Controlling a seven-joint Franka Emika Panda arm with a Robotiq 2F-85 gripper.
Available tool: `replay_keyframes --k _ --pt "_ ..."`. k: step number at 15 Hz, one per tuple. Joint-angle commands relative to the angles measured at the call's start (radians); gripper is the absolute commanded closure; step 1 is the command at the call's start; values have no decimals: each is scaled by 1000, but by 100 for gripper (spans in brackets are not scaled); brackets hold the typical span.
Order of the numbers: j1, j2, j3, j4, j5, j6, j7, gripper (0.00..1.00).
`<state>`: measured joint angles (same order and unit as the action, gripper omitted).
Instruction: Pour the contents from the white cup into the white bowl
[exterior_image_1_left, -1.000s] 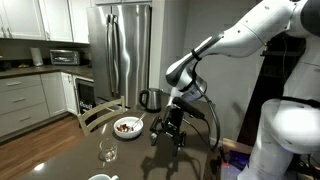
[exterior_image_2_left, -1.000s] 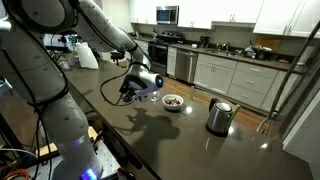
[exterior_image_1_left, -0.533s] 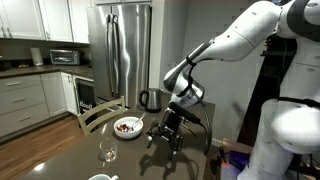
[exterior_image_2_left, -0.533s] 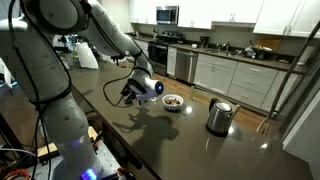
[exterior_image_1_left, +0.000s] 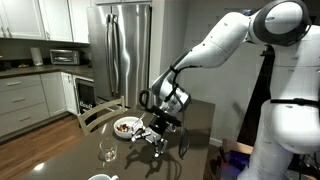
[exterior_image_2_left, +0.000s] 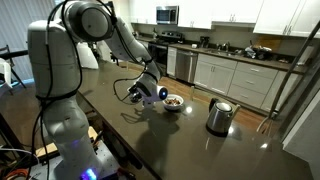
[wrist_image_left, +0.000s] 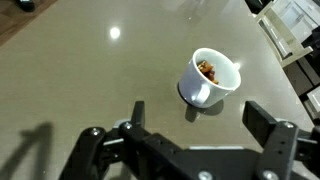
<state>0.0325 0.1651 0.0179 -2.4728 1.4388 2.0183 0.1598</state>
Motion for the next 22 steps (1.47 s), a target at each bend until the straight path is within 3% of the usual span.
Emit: replay_keyframes --k 1,5,12,22 --pt "31 120 20 118 101 34 60 0" --pt "68 187 34 175 180 72 104 0" --pt "79 197 29 173 147 44 104 0" --pt "61 169 21 84 238 29 84 0"
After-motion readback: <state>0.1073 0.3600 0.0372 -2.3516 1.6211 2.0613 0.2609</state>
